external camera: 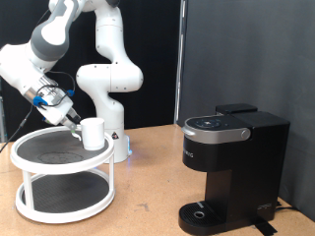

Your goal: Make a cup of coffee with the keurig machine

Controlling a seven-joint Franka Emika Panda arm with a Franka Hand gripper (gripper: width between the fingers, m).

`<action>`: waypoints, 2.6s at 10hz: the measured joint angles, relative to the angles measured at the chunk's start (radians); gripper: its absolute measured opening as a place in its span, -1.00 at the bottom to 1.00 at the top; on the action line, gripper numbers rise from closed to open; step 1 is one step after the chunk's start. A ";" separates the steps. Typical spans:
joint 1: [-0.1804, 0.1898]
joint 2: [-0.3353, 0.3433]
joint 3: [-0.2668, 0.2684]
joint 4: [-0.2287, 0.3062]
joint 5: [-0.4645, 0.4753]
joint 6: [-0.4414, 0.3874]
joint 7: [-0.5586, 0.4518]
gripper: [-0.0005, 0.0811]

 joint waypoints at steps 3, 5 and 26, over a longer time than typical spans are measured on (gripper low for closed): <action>0.008 0.041 -0.001 -0.003 0.025 0.023 -0.029 0.81; 0.008 0.061 -0.001 -0.004 0.033 0.031 -0.046 0.81; 0.042 -0.024 0.044 0.030 0.216 -0.079 0.050 -0.98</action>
